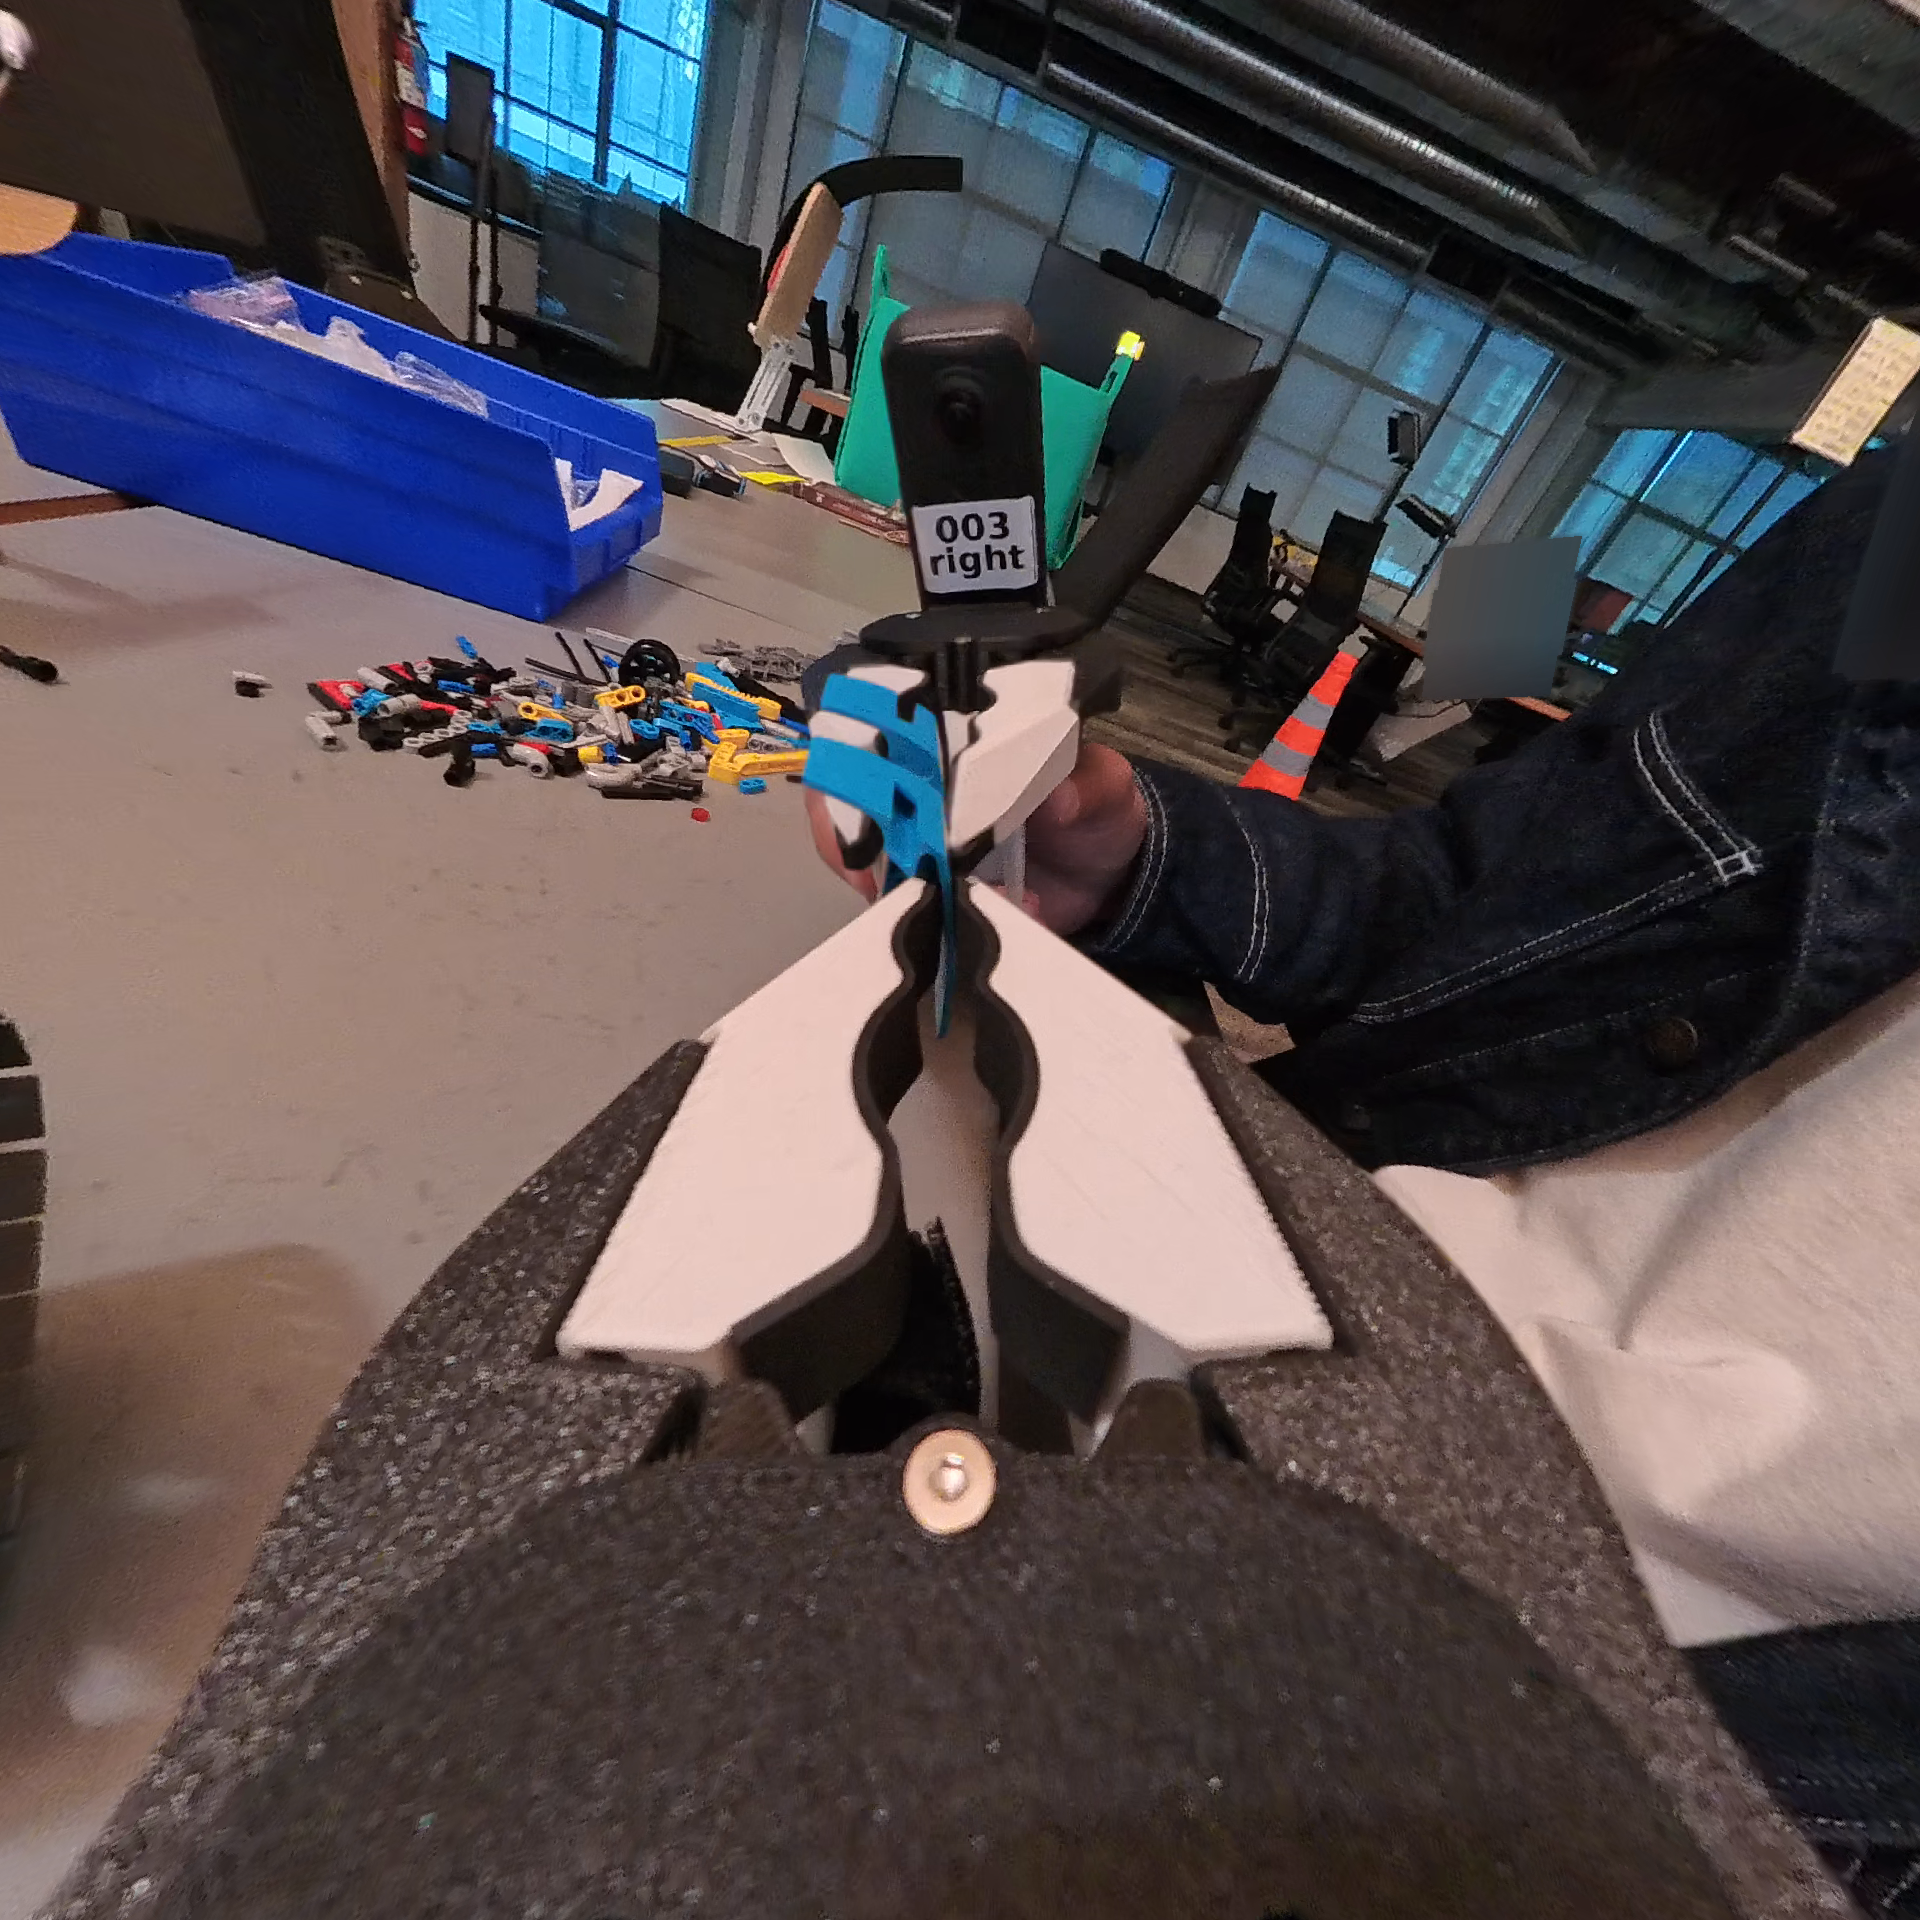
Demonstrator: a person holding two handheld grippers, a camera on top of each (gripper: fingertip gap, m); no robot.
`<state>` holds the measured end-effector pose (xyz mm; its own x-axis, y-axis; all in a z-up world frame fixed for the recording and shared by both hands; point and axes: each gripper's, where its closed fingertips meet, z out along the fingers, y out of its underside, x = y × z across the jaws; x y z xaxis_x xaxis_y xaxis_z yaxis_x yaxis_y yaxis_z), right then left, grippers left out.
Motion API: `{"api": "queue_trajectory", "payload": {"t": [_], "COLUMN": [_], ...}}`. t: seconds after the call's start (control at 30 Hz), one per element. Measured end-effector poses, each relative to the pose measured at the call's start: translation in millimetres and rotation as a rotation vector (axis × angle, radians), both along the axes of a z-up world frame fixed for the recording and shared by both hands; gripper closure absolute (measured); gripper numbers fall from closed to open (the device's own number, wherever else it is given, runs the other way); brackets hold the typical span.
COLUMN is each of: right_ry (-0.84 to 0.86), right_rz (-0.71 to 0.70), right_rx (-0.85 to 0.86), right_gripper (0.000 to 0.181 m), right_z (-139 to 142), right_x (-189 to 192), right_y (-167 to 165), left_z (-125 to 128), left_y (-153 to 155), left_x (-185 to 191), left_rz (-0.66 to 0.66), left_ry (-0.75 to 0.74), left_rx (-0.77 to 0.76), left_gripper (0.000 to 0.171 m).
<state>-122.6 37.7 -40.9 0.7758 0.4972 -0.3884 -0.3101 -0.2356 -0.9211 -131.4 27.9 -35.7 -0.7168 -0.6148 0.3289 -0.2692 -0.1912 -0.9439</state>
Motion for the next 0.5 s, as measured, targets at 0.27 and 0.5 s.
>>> {"api": "queue_trajectory", "payload": {"t": [0.27,0.5], "right_ry": [-0.145,-0.206], "right_rz": [-0.063,-0.006], "right_rx": [-0.011,-0.189], "right_gripper": [0.170,0.167], "right_z": [-7,-41], "right_x": [3,0], "right_y": [4,3], "left_z": [-3,-31], "left_y": [6,4], "left_x": [3,-3], "left_rz": [0.045,0.003], "left_ry": [-0.004,0.035], "left_rx": [0.050,0.230], "left_gripper": [0.171,0.171]}}
